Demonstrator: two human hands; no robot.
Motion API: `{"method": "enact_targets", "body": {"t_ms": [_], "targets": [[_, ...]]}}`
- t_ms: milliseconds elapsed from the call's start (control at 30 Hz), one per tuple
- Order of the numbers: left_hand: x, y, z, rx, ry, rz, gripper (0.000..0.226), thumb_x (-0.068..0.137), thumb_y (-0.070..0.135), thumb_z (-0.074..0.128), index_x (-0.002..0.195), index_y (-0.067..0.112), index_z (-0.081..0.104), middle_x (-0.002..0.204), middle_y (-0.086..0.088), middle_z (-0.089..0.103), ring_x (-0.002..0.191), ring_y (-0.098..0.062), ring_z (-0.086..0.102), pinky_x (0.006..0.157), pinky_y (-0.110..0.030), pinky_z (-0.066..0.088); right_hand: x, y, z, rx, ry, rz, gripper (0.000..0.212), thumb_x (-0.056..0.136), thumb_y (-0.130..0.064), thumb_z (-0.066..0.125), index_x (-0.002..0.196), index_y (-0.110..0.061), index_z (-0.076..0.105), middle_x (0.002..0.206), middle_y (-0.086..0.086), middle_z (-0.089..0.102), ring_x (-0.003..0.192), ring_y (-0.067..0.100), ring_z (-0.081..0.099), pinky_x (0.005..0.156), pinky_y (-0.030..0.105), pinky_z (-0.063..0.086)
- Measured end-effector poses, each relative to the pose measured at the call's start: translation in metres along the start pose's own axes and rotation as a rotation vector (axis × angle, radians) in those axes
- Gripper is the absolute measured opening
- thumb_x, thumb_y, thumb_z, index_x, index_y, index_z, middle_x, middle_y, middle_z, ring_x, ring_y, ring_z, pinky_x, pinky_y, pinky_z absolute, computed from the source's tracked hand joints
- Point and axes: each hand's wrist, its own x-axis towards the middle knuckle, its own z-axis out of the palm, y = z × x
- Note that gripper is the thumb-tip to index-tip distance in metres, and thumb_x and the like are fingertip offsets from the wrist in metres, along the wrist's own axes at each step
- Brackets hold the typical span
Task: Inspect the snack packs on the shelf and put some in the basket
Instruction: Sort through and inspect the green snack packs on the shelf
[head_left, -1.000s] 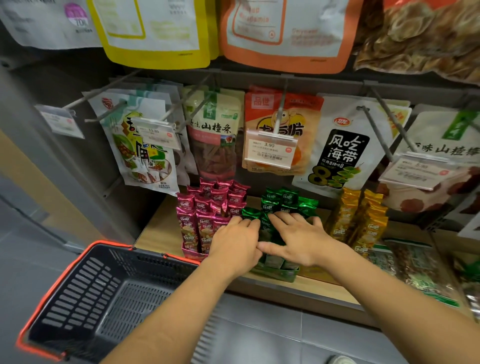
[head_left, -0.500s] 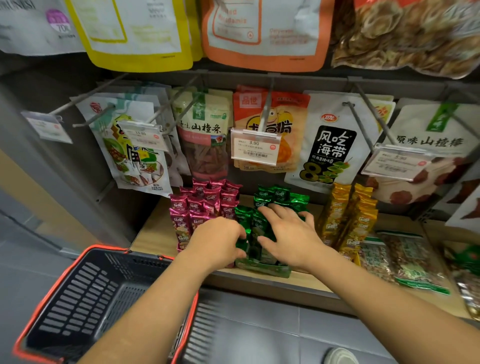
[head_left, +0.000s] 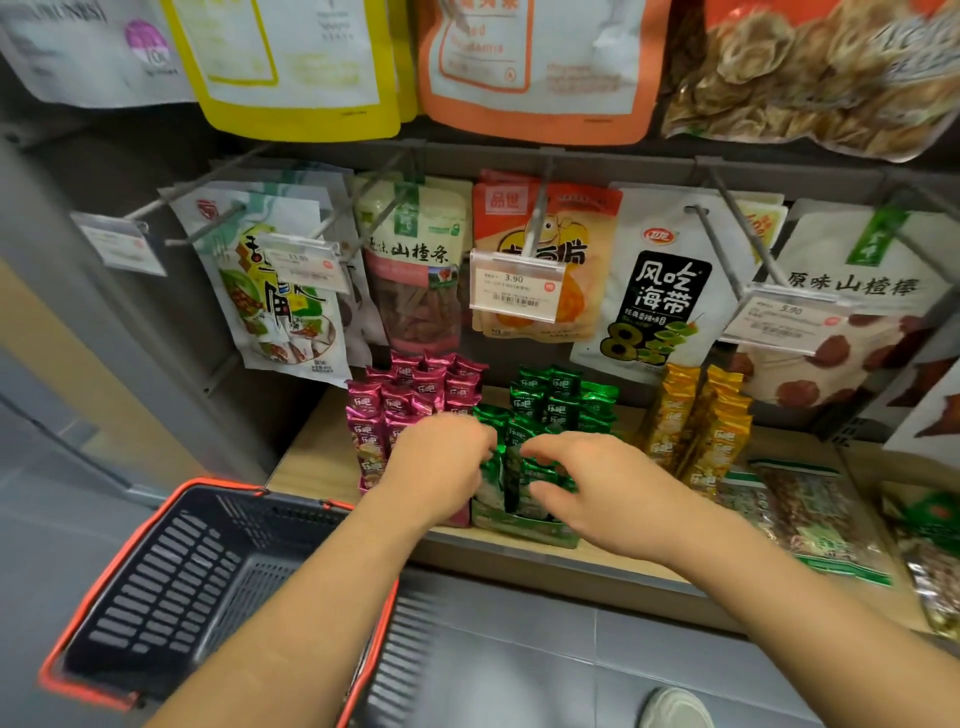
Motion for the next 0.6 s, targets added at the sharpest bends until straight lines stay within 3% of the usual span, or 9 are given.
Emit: {"method": "enact_targets", "body": {"t_ms": [167,267,300,367,400,500,600], "targets": [[-0.029,0.006,-0.054,-0.118,0.49,0.096,0.01,0.09,0.02,0.044,0.091,0.015,0.053,0.082,0.0,0.055,0.076,-0.027,0.056,0.06,-0.042,0.045,-0.002,-0.005,0.004,0.307,-0.151,0.107,0.088,0.088,-0.053,0.061,0.155,-0.027,0.01,0.159,-0.005,0.025,0.142,0.011,0.03,0.112,0.024,0.029],[-0.048,0.006,-0.073,-0.421,0.58,0.057,0.011,0.091,0.024,0.044,0.081,0.025,0.047,0.067,0.011,0.047,0.065,-0.008,0.048,0.06,-0.028,0.036,-0.005,-0.025,-0.004,0.731,-0.25,0.076,0.072,0.081,-0.055,0.064,0.141,-0.043,0.026,0.134,-0.026,0.043,0.12,-0.008,0.045,0.091,0.0,0.034],[-0.051,0.005,-0.075,-0.539,0.59,0.016,0.014,0.09,0.024,0.047,0.077,0.027,0.049,0.064,0.013,0.049,0.064,-0.003,0.048,0.059,-0.022,0.034,-0.007,-0.034,-0.004,0.876,-0.278,0.047,0.057,0.081,-0.052,0.063,0.131,-0.043,0.037,0.123,-0.029,0.051,0.108,-0.011,0.052,0.084,0.001,0.04],[-0.054,0.0,-0.077,-0.805,0.584,-0.112,0.021,0.088,0.024,0.056,0.068,0.028,0.057,0.058,0.014,0.055,0.057,0.003,0.049,0.055,-0.014,0.036,-0.013,-0.05,0.003,1.146,-0.304,0.0,0.024,0.083,-0.042,0.061,0.104,-0.031,0.058,0.096,-0.012,0.069,0.084,0.004,0.066,0.075,0.017,0.052],[-0.056,-0.005,-0.077,-0.958,0.569,-0.197,0.025,0.088,0.022,0.061,0.064,0.027,0.063,0.054,0.014,0.057,0.051,0.003,0.048,0.051,-0.013,0.037,-0.017,-0.059,0.006,1.272,-0.311,0.004,0.017,0.083,-0.039,0.062,0.094,-0.027,0.059,0.082,-0.004,0.07,0.071,0.012,0.067,0.067,0.023,0.055],[-0.065,-0.02,-0.079,-1.302,0.537,-0.415,0.025,0.087,0.015,0.069,0.064,0.024,0.075,0.048,0.01,0.054,0.037,-0.001,0.037,0.036,-0.012,0.029,-0.026,-0.078,0.006,1.415,-0.296,0.059,0.019,0.08,-0.046,0.063,0.078,-0.027,0.06,0.065,0.004,0.063,0.05,0.017,0.06,0.05,0.025,0.052],[-0.075,-0.026,-0.086,-1.439,0.597,-0.439,0.019,0.084,0.014,0.072,0.065,0.017,0.076,0.051,0.006,0.053,0.039,-0.002,0.033,0.035,-0.013,0.025,-0.032,-0.084,-0.004,1.508,-0.352,0.111,0.027,0.079,-0.054,0.061,0.071,-0.029,0.067,0.065,0.007,0.06,0.046,0.019,0.056,0.045,0.025,0.05]]}}
